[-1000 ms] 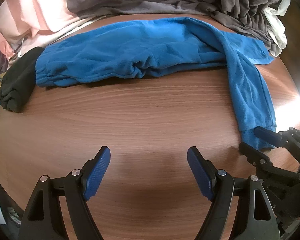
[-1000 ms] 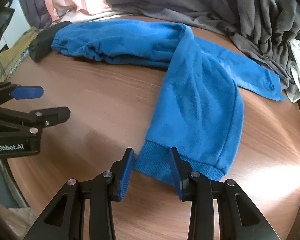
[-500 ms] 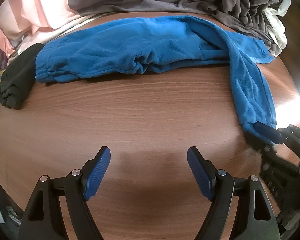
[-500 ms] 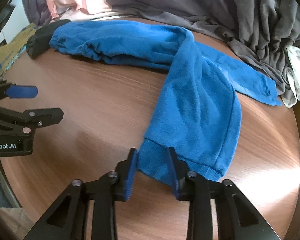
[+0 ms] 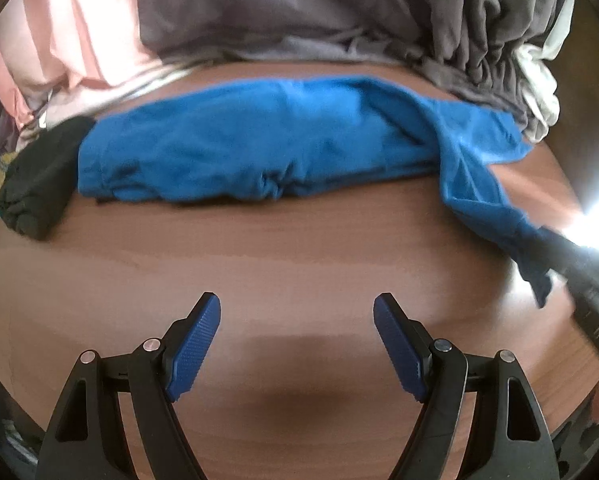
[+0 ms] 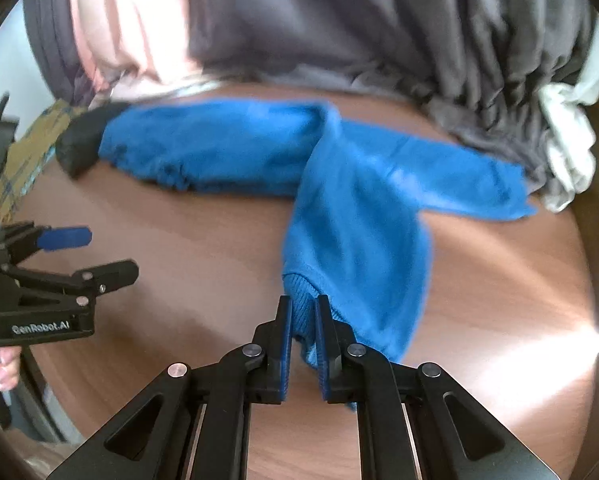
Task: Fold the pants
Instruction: 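Pull the held cuff with the right tool to lay the leg along the folded body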
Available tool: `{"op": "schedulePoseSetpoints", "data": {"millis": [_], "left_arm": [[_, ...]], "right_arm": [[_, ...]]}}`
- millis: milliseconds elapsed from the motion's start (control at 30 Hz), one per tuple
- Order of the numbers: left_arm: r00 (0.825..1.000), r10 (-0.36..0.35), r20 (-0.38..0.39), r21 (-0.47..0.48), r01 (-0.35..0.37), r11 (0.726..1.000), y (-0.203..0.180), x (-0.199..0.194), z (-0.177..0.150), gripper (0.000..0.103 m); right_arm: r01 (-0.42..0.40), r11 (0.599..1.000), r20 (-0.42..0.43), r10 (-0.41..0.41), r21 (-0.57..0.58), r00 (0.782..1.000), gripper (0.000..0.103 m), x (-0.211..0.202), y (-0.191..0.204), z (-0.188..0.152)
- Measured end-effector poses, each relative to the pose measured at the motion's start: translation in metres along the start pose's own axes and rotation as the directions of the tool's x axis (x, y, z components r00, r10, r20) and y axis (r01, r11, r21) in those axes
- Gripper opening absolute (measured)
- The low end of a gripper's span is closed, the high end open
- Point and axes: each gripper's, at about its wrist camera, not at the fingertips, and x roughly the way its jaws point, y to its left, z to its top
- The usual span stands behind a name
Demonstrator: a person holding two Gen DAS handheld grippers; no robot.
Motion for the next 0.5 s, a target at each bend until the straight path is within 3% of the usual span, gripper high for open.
{"op": "schedulePoseSetpoints", "data": {"millis": [267,500], "left_arm": [[0.997,-0.001,0.074,0.029,-0.001,1.0,-0.016,-0.008,0.032,0.079],[0.995,0.008,0.095,0.056,-0.013,0.998,-0.039,-0.003,0.051,0.079]], "right_arm": [[0.11,0.992,0.128,-0.117,0.061,0.985,0.011,-0.033,-0.052,0.052],[0.191,0.975,0.156,-0.207,0.11,0.966,0.011,-0.029,-0.104,0.088]]}}
